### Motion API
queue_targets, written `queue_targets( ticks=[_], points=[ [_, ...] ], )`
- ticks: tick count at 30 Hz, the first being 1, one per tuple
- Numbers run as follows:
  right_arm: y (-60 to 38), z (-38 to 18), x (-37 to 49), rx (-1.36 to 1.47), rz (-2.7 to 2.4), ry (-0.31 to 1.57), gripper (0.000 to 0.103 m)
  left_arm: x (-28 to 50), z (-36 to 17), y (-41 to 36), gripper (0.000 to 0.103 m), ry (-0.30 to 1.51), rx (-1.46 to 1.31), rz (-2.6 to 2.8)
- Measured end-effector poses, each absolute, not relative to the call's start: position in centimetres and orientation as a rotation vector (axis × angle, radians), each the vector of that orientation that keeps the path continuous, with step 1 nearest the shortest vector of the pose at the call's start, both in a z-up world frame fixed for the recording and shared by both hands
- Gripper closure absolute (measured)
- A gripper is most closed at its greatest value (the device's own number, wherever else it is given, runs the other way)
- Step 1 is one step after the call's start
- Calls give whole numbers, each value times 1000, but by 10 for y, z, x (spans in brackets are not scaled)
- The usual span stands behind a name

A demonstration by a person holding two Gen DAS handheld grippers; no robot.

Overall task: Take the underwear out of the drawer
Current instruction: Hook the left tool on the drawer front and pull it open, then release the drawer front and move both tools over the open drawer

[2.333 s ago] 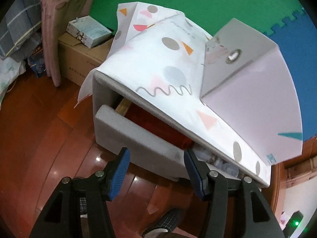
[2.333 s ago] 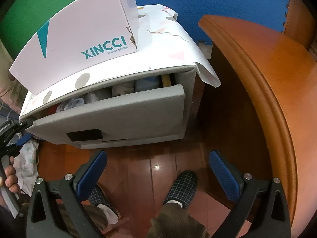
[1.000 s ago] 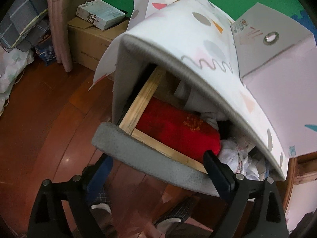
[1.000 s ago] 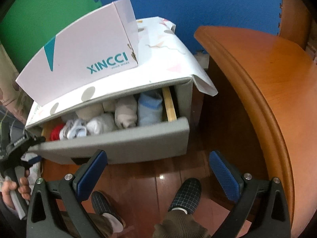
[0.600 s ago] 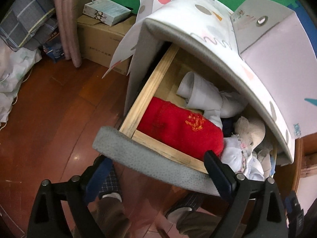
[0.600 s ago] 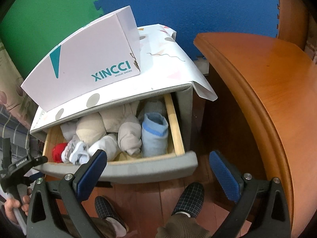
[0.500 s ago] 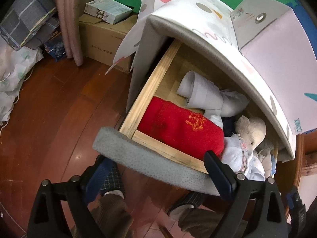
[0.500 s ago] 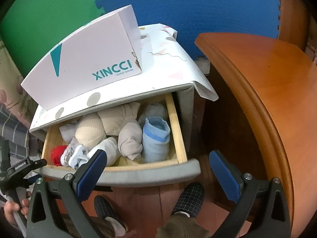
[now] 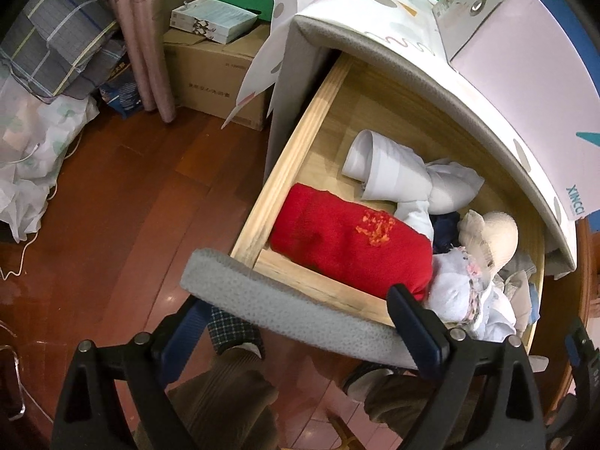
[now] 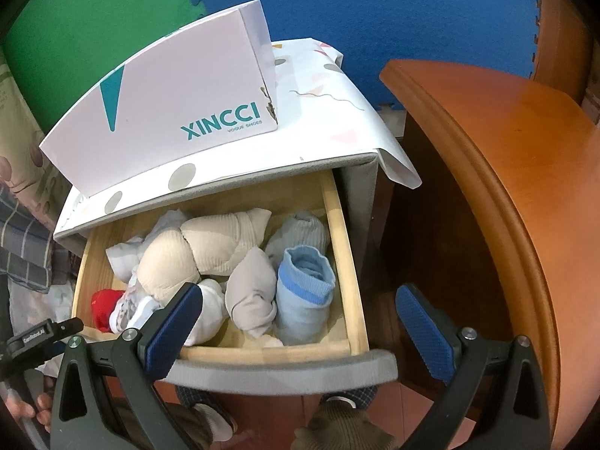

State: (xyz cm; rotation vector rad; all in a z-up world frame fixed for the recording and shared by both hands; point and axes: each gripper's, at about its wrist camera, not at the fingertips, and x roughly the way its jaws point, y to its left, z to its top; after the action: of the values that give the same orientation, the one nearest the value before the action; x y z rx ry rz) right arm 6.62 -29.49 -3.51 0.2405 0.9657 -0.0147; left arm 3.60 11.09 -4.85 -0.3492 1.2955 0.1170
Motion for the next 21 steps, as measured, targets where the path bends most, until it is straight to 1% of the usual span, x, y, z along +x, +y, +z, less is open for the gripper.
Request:
queue_targets(
  ticks=[21],
  points=[
    [-294, -36, 69, 246, -5, 977, 0, 19, -48, 108, 5, 1342, -300, 155]
  ],
)
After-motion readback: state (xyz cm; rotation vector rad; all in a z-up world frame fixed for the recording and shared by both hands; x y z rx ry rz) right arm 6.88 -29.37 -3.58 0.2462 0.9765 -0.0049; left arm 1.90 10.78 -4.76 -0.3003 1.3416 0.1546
